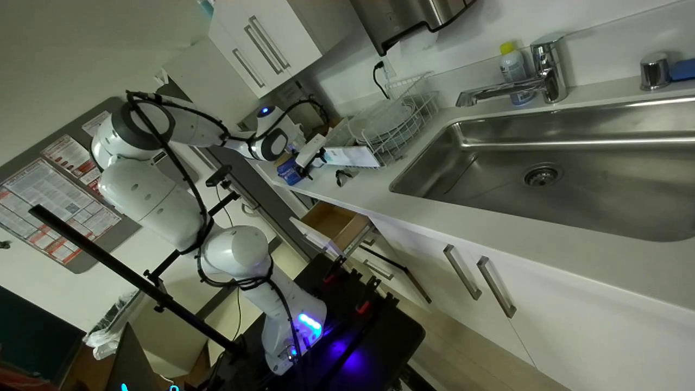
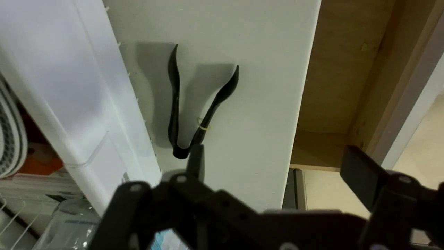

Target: Pick the black tool on the counter and put it in the open drawer

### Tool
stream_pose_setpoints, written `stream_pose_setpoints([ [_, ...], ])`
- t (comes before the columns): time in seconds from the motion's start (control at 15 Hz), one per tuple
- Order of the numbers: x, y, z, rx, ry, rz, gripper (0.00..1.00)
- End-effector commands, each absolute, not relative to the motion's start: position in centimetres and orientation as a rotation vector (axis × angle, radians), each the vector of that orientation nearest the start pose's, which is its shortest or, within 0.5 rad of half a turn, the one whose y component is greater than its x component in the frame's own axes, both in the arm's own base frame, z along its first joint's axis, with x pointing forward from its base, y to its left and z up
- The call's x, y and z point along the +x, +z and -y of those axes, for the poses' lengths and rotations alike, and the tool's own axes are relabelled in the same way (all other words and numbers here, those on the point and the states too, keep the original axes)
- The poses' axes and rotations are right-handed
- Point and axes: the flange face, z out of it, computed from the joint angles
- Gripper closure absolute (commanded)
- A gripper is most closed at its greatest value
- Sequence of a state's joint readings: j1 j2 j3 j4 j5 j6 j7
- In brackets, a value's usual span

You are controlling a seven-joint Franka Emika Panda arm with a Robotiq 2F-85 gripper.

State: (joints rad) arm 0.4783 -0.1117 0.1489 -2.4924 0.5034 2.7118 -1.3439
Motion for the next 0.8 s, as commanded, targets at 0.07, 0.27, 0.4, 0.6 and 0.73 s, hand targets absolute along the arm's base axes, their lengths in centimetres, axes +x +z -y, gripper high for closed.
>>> stream_pose_setpoints([
  [0.07, 40.6, 35.5, -27.8, -2.105, -0.594, 2.067, 0.0],
  [0.27, 41.0, 35.6, -27.7, -2.11, -0.6, 2.062, 0.0],
  [0.4, 40.9, 34.3, -28.1, -2.178, -0.527, 2.011, 0.0],
  [0.6, 40.6, 32.3, -30.4, -2.218, -0.406, 1.968, 0.0],
  [0.73, 40.5, 31.2, -31.8, -2.229, -0.342, 1.967, 0.0],
])
